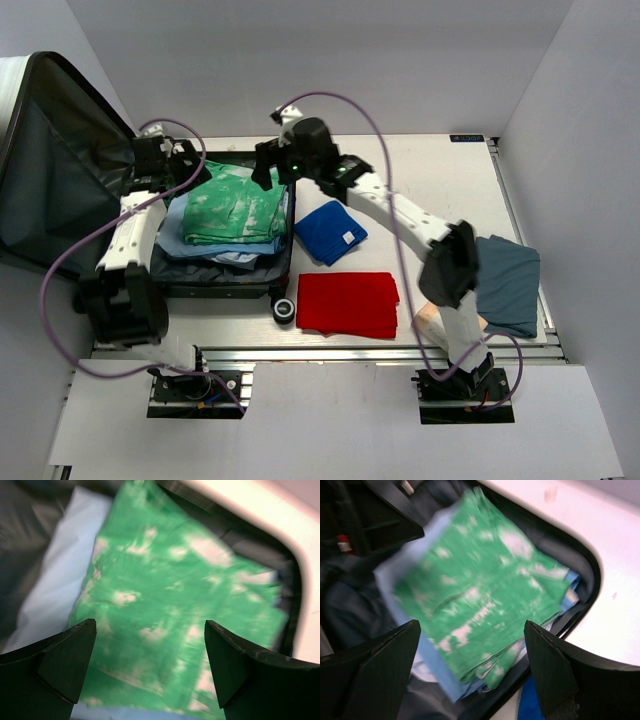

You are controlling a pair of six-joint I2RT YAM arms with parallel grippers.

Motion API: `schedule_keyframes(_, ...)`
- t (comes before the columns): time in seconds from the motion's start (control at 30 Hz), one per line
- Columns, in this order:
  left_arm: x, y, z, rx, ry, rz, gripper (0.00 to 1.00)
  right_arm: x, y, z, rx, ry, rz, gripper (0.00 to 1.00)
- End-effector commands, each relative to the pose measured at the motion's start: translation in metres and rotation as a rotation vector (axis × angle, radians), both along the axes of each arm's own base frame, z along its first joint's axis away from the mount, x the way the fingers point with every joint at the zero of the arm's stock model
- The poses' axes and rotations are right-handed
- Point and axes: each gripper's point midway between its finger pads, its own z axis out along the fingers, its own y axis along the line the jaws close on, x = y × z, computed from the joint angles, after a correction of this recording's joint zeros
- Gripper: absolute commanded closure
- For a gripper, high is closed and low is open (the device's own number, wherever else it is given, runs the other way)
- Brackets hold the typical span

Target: Pack the luggage

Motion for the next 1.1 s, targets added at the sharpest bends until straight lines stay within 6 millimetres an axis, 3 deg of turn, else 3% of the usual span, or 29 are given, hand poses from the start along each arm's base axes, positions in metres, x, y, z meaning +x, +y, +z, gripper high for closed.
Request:
schedule_keyframes(0.0, -0.037, 0.011, 0.089, 0.045, -0.123, 0.108, 0.02, -0.039, -0.041, 0.062, 0.041, -0.068, 0.027, 0.11)
schedule_keyframes(0.03, -0.045, 0.011, 0.097, 0.048, -0.135, 0.115, 0.02, -0.044, -0.051, 0.087, 0.071, -0.098, 0.006, 0.11)
schedule_keyframes(0.07, -0.054, 0.01, 0.103, 0.044, -0.143, 0.118, 0.02, -0.052, -0.066, 0.039, -0.008, -0.021, -0.019, 0.11)
schedule_keyframes(0.1, -0.066, 0.007, 0.123, 0.029, -0.196, 0.123, 0.02, -0.051, -0.086, 0.028, -0.02, 0.014, -0.114, 0.11)
schedule_keyframes(0.13, -0.072, 0.003, 0.125, 0.007, -0.209, 0.115, 0.02, -0.063, -0.106, 0.041, 0.007, 0.014, -0.154, 0.11)
schedule_keyframes(0.17, -0.076, -0.009, 0.13, -0.036, -0.229, 0.068, 0.02, -0.074, -0.125, -0.005, -0.052, 0.08, -0.188, 0.11)
schedule_keyframes(0.2, -0.084, -0.018, 0.139, -0.066, -0.258, 0.036, 0.02, -0.08, -0.14, -0.016, -0.053, 0.106, -0.224, 0.11)
schedule_keyframes(0.23, -0.087, -0.032, 0.131, -0.101, -0.249, -0.022, 0.02, -0.092, -0.155, -0.007, -0.027, 0.097, -0.241, 0.11)
schedule_keyframes(0.27, -0.091, -0.05, 0.134, -0.155, -0.269, -0.107, 0.02, -0.106, -0.174, -0.043, -0.088, 0.154, -0.269, 0.11)
schedule_keyframes(0.37, -0.104, -0.085, 0.12, -0.254, -0.264, -0.217, 0.02, -0.127, -0.208, -0.057, -0.096, 0.198, -0.33, 0.11)
schedule_keyframes(0.4, -0.107, -0.091, 0.116, -0.276, -0.257, -0.227, 0.02, -0.14, -0.223, -0.082, -0.149, 0.244, -0.348, 0.11)
schedule_keyframes(0.43, -0.111, -0.097, 0.114, -0.287, -0.255, -0.244, 0.02, -0.148, -0.231, -0.081, -0.14, 0.256, -0.364, 0.11)
schedule_keyframes(0.5, -0.117, -0.119, 0.103, -0.316, -0.226, -0.309, 0.02, -0.168, -0.251, -0.112, -0.201, 0.336, -0.392, 0.11)
schedule_keyframes(0.57, -0.118, -0.136, 0.093, -0.33, -0.2, -0.353, 0.02, -0.185, -0.257, -0.124, -0.194, 0.408, -0.395, 0.11)
schedule_keyframes(0.73, -0.135, -0.212, 0.055, -0.357, -0.074, -0.538, 0.02, -0.22, -0.279, -0.179, -0.256, 0.535, -0.42, 0.11)
schedule_keyframes(0.77, -0.136, -0.223, 0.038, -0.346, -0.022, -0.559, 0.02, -0.222, -0.28, -0.184, -0.26, 0.543, -0.42, 0.11)
schedule_keyframes(0.8, -0.149, -0.245, 0.032, -0.341, 0.01, -0.622, 0.02, -0.223, -0.281, -0.188, -0.264, 0.55, -0.42, 0.11)
schedule_keyframes(0.9, -0.169, -0.275, 0.015, -0.303, 0.078, -0.691, 0.02, -0.219, -0.286, -0.2, -0.297, 0.542, -0.443, 0.11)
schedule_keyframes(1.07, -0.194, -0.299, -0.002, -0.237, 0.147, -0.726, 0.02, -0.213, -0.305, -0.228, -0.418, 0.53, -0.485, 0.11)
